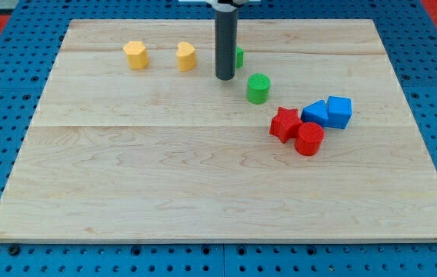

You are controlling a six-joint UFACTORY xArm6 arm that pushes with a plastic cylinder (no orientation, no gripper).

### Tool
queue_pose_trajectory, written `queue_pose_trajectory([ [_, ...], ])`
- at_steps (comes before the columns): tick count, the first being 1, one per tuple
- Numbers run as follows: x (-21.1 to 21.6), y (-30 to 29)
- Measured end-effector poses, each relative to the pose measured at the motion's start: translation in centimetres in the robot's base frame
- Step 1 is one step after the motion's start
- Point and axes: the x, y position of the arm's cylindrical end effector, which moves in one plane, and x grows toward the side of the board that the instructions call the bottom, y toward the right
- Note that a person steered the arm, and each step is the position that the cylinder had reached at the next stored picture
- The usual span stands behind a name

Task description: Slightly push the green star towards the top of the board

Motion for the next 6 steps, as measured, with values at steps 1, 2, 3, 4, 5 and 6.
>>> queue_pose_trajectory([
  [1,2.0,1.6],
  [2,2.7,5.0],
  [3,1.0,4.8],
  [4,-1.4,1.4],
  [5,-3.0,2.3],
  [6,-2.0,3.7],
])
